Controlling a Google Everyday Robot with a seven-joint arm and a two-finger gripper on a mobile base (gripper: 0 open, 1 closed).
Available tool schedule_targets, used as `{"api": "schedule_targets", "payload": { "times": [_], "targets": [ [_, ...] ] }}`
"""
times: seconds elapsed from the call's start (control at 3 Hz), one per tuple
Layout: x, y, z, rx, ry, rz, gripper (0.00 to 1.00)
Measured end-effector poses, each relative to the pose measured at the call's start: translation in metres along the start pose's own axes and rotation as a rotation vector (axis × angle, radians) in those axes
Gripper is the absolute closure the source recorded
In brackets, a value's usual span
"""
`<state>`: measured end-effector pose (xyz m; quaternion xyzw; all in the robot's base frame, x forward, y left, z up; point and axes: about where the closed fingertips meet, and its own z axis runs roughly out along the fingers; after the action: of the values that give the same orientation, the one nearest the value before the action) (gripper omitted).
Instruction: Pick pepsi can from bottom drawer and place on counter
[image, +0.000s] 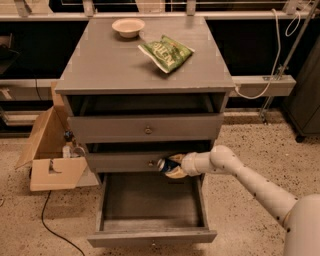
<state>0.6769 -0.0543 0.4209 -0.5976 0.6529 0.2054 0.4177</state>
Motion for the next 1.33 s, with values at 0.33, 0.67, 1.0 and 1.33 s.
{"api": "schedule_targets", "payload": {
  "times": [0.33,0.67,1.0,1.33],
  "targets": [
    [0.0,-0.001,0.001,0.004,0.0,0.005,1.0],
    [-0.028,0.003,-0.019,0.008,-0.028,-0.026,1.0],
    [-0.087,0.015,-0.061,-0.008,-0.051,-0.099,1.0],
    [-0.162,0.021,-0.099,-0.037,-0.032,-0.203,1.0]
  ]
}}
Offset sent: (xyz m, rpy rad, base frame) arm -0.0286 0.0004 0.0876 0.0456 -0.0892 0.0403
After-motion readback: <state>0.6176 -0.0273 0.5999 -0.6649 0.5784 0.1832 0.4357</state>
